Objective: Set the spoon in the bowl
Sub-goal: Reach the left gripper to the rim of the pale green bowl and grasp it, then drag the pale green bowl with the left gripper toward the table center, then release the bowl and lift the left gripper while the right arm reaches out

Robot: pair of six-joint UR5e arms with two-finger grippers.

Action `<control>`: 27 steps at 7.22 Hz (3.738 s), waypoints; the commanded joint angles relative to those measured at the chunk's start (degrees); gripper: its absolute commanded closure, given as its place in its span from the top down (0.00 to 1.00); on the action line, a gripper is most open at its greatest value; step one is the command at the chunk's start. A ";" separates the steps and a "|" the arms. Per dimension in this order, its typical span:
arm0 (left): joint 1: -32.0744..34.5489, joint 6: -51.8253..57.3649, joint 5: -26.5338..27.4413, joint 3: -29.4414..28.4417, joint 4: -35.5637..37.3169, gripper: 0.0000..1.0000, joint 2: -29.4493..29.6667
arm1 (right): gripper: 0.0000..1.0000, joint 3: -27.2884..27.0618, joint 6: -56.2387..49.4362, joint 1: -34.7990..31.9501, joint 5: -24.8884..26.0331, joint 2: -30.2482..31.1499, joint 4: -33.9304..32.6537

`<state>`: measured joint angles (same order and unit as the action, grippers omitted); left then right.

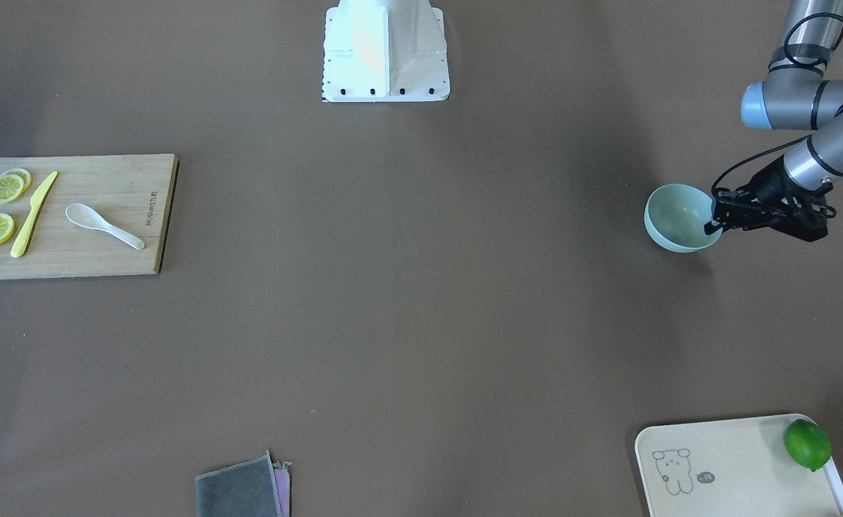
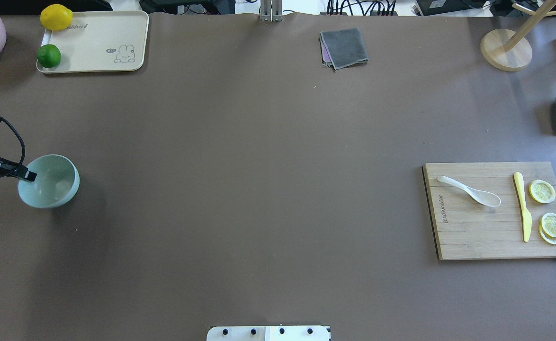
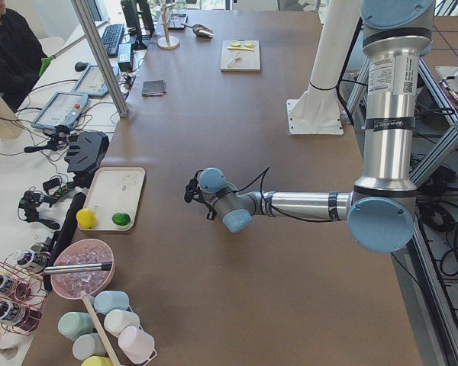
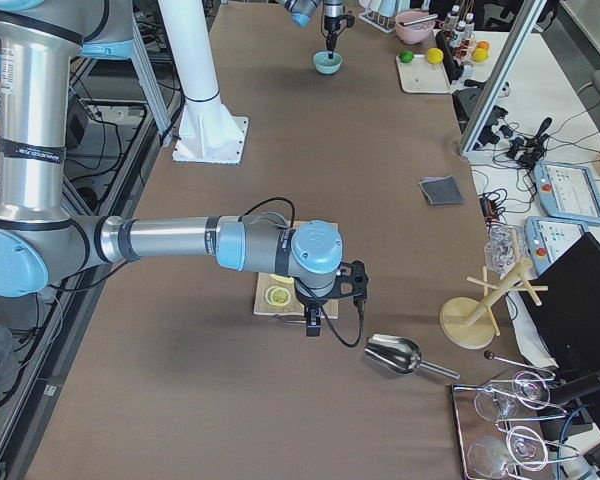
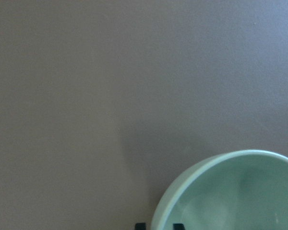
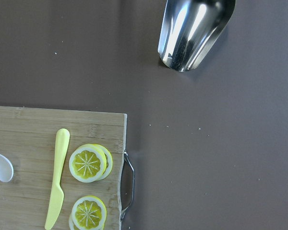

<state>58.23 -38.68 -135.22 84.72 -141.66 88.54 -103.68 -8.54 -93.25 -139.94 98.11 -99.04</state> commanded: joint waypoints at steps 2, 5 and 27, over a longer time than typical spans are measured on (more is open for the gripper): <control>2.31 -7.85 -4.61 4.81 1.20 0.00 1.27 | 1.00 -0.56 0.19 0.09 0.02 -0.73 0.07; 0.76 -21.75 1.23 12.21 11.44 0.00 13.80 | 1.00 0.58 0.45 0.18 -0.42 -4.68 -0.19; -12.02 -23.73 23.26 19.34 39.26 0.98 30.73 | 1.00 -10.06 18.99 37.06 13.70 -9.87 27.74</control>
<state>44.25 -62.90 -110.65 104.09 -102.41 119.69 -114.71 9.61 -61.87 -132.02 88.03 -75.54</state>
